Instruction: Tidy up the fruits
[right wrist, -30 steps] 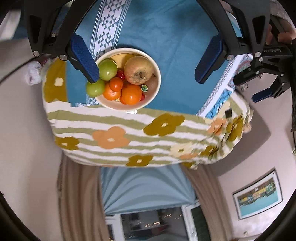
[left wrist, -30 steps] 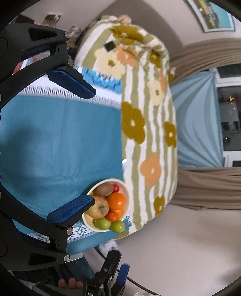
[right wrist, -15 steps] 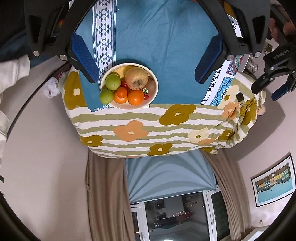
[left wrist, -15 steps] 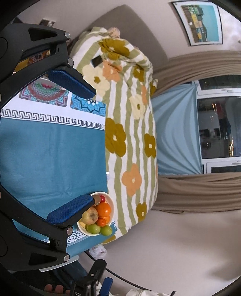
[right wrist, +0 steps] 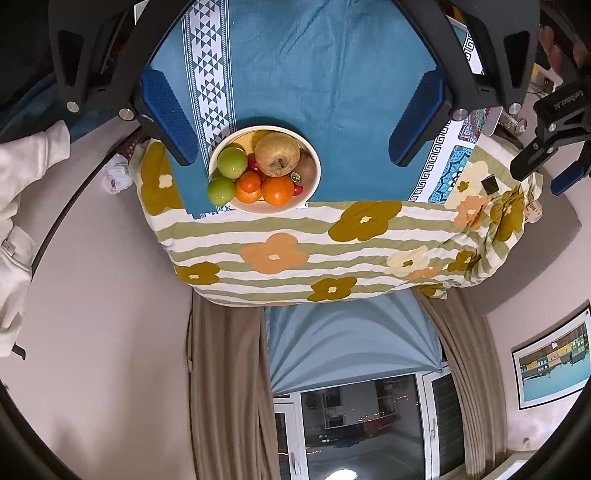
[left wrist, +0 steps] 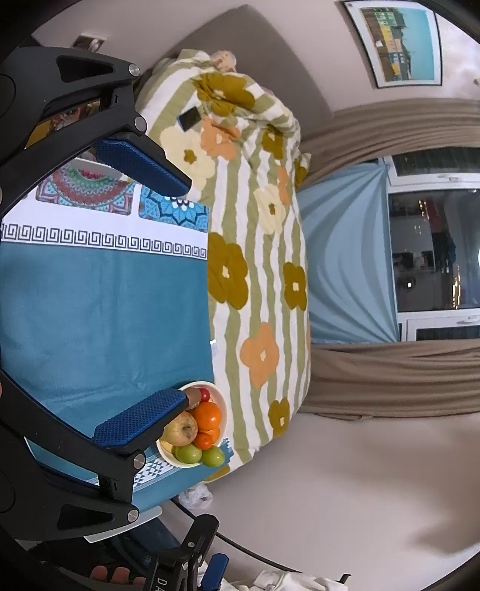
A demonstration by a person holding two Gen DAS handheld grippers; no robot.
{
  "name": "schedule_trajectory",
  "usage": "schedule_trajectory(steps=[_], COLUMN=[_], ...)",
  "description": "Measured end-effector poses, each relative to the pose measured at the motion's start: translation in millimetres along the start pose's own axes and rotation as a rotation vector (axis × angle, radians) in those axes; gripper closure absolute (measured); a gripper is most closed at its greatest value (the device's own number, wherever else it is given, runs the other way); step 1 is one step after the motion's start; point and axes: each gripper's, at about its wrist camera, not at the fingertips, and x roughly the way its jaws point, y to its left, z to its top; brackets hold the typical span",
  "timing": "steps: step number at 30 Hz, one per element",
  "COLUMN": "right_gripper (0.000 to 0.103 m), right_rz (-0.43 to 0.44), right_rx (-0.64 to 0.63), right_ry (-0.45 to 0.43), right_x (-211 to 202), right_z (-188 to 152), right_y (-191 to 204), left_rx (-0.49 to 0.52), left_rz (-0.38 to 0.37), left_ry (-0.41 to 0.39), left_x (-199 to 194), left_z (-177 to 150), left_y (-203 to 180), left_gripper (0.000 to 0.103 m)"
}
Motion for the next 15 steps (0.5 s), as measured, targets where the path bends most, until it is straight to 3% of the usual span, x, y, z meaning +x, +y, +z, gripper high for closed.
schedule_trajectory(steps=[15], right_gripper=[0.0], right_rz=[-0.001], right_rx=[-0.002], right_ry=[0.001], right_x=[0.6], right_z=[0.5], right_y=[0.9], left_rx=[0.003], left_rz=[0.005], left_ry=[-0.009], left_x=[-2.4], left_z=[0.6], left_y=[-0.3], left_gripper=[0.0])
